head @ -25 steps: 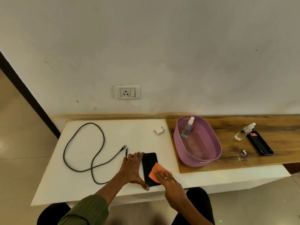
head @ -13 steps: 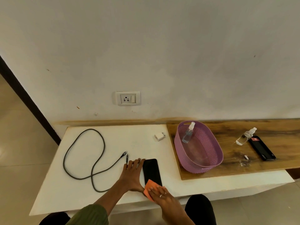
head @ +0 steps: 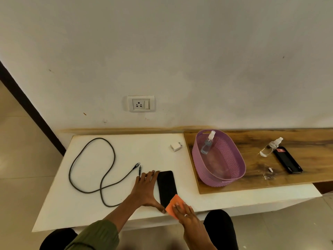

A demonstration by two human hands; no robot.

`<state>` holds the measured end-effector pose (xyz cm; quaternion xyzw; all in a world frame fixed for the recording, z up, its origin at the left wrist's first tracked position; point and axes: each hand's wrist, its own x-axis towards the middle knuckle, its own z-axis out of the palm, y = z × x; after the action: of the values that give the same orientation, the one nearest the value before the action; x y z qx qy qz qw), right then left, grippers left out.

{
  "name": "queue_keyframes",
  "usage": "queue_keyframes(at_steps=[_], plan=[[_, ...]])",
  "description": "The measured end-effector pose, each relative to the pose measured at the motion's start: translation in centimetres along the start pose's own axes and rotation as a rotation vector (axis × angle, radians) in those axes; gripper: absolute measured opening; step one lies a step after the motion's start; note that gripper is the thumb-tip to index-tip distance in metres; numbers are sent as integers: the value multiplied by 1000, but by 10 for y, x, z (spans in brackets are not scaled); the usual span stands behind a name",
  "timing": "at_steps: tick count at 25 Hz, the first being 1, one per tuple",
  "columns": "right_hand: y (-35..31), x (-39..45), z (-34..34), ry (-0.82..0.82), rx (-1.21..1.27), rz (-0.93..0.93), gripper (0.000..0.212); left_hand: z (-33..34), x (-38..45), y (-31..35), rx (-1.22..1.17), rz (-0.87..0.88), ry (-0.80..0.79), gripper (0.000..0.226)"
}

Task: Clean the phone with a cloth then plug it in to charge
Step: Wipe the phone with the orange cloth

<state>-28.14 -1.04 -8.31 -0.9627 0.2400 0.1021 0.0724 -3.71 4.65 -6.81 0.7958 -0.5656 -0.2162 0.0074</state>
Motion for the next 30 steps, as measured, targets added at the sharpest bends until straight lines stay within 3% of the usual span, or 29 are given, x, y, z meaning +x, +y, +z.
queue_keyframes(at_steps=[7, 13, 14, 17, 20, 30], plan=[[-25, 7, 19, -3, -71, -37, 179, 2, -1, -3, 36, 15, 36, 146], [-24, 27, -13, -18, 108, -3, 171, 2, 1, -4, 61, 20, 18, 141], [-25, 29, -21, -36, 66, -3, 163, 3, 1, -5, 61, 21, 15, 141], [-26, 26, -31, -137, -71, -67, 102, 4, 2, -4, 55, 16, 6, 140], [-23, 37, -37, -208, -146, -91, 82, 3, 3, -4, 34, 10, -18, 148], [-25, 91, -51, -51, 27, 46, 89, 1, 6, -3, -25, 6, -84, 156]])
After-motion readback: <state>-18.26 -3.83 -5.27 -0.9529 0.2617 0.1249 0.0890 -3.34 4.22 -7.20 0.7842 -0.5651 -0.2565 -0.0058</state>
